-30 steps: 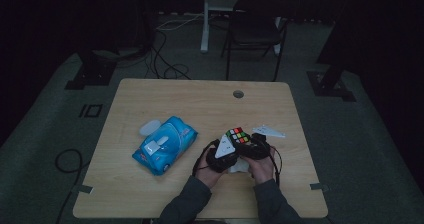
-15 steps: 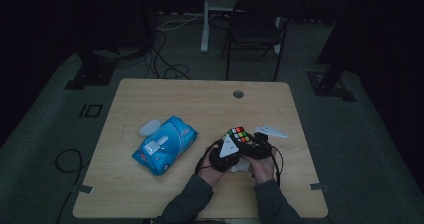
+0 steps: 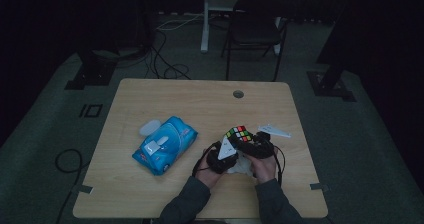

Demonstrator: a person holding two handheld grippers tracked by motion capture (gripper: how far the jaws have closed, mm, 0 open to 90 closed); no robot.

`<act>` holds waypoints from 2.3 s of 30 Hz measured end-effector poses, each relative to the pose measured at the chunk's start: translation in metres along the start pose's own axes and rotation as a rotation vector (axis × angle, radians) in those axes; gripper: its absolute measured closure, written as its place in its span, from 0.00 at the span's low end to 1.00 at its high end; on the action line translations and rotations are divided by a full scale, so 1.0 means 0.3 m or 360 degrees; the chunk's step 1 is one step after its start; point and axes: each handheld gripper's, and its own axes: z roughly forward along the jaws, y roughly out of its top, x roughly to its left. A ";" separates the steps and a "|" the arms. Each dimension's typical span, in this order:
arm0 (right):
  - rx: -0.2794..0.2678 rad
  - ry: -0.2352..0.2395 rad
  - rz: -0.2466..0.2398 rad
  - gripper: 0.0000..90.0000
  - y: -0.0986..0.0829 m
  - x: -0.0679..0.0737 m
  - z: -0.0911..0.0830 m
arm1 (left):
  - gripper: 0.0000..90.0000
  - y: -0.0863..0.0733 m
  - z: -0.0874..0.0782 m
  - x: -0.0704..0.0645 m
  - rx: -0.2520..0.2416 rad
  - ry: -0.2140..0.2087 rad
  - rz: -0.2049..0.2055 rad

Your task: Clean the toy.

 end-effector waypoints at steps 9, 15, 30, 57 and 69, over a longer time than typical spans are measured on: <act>0.0008 0.0046 -0.0003 0.38 0.010 0.006 -0.008 | 0.96 -0.024 -0.015 0.015 0.0018 0.0055 0.0025; 0.0039 0.0092 -0.0030 0.38 0.013 0.014 -0.009 | 0.96 -0.050 -0.033 0.068 0.0016 0.0110 -0.0064; 0.0102 0.0154 -0.0093 0.38 0.005 0.036 0.009 | 0.96 -0.037 -0.080 0.170 -0.0018 0.0238 -0.0146; 0.0063 0.0112 -0.0059 0.38 0.006 0.015 0.006 | 0.96 -0.036 -0.053 0.080 0.0028 0.0095 -0.0067; 0.0071 0.0110 -0.0069 0.38 0.008 0.017 0.003 | 0.95 -0.037 -0.074 0.101 0.0003 0.0139 -0.0089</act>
